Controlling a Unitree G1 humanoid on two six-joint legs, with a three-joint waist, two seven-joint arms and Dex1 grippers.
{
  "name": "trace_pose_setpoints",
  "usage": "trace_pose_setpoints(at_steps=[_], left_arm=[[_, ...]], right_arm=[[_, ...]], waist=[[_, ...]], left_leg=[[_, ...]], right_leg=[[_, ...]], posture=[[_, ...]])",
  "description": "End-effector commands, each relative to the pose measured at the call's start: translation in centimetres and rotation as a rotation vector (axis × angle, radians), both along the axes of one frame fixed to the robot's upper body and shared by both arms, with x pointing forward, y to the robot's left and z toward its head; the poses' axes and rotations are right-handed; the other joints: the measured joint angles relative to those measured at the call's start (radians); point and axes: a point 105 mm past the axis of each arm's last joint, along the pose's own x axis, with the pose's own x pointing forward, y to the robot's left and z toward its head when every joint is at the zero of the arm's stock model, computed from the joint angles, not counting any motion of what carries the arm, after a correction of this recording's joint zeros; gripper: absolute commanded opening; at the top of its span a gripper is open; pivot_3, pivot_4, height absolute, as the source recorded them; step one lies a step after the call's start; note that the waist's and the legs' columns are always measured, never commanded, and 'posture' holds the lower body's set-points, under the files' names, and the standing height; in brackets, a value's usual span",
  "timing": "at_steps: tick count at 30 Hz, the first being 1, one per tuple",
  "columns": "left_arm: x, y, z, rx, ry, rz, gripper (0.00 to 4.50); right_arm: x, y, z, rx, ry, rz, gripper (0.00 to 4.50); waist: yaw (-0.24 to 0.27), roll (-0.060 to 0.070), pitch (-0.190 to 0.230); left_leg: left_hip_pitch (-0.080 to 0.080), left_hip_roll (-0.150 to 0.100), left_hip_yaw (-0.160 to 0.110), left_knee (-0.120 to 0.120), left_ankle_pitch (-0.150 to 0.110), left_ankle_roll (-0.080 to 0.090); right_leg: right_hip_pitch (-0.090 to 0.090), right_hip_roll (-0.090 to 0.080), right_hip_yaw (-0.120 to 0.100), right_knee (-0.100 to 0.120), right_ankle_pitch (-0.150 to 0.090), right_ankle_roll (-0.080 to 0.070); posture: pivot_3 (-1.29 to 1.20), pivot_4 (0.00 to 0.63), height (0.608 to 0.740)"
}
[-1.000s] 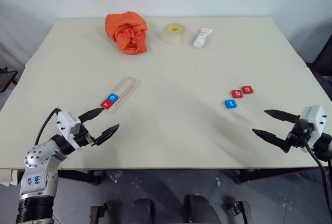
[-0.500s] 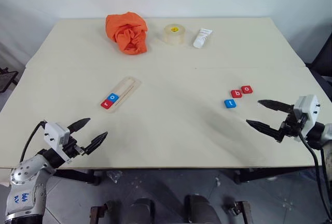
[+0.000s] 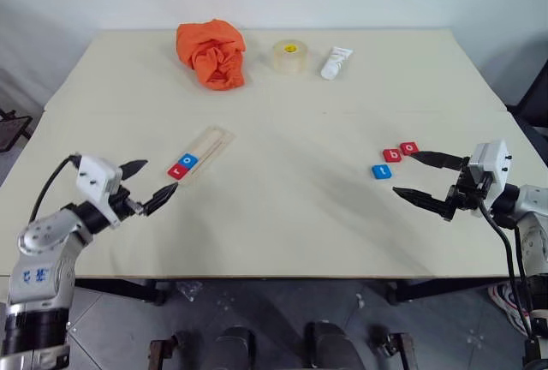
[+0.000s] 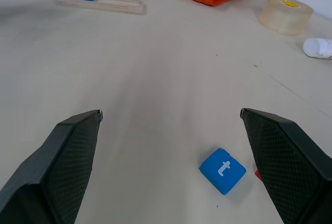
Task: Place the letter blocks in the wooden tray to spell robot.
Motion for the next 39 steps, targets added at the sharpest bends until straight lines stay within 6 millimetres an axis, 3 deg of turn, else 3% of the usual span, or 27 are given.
trace_pose_setpoints(at_steps=[1, 4, 14, 33, 38, 39], left_arm=[[2.1, 0.4, 0.4, 0.037, 0.09, 0.054, 4.5], [3.3, 0.2, 0.7, 0.053, 0.135, 0.05, 4.5], [6.1, -0.7, -1.2, 0.08, 0.297, 0.041, 4.5], [6.2, -1.3, -3.9, 0.118, 0.476, 0.039, 4.5], [6.2, -1.0, -4.6, 0.118, 0.488, 0.077, 3.39], [6.2, -1.1, -4.6, 0.111, 0.472, 0.073, 3.39]], right_arm=[[-0.2, 0.4, 0.9, -0.002, -0.043, 0.015, 4.46], [-0.3, 0.4, 0.6, -0.005, -0.036, 0.017, 4.46], [-0.7, 0.6, 0.6, -0.007, -0.033, 0.021, 4.46], [-0.5, 0.4, 0.9, -0.018, -0.029, 0.01, 4.46], [-0.4, 0.3, 0.9, -0.022, -0.029, 0.004, 4.5], [-0.4, 0.3, 0.9, -0.023, -0.03, 0.003, 4.5]], waist=[[0.0, 0.0, 0.0], [-0.003, 0.0, 0.0], [0.002, -0.001, 0.0], [0.002, -0.001, 0.001], [0.003, -0.001, 0.0], [0.003, -0.001, 0.0]], left_leg=[[0.0, 0.0, 0.0, 0.0, 0.0, 0.0], [-0.001, 0.0, 0.001, 0.0, 0.0, 0.0], [-0.001, 0.0, 0.0, 0.003, 0.0, 0.0], [-0.002, -0.001, -0.001, 0.005, 0.0, 0.0], [-0.001, -0.001, -0.001, 0.005, 0.0, 0.0], [-0.001, -0.001, -0.001, 0.005, 0.0, 0.0]], right_leg=[[-0.001, 0.0, -0.001, 0.002, 0.0, 0.0], [-0.002, 0.001, -0.007, 0.005, 0.0, 0.0], [-0.002, 0.0, -0.011, 0.005, 0.0, 0.0], [-0.002, -0.001, -0.012, 0.007, 0.0, 0.0], [-0.001, -0.001, -0.012, 0.007, 0.0, 0.0], [-0.001, -0.001, -0.012, 0.007, 0.0, 0.0]], posture=[[0.0, 0.15, 0.74], [0.0, 0.15, 0.74], [0.0, 0.15, 0.74], [0.0, 0.15, 0.74], [0.0, 0.15, 0.74], [0.0, 0.15, 0.74]])
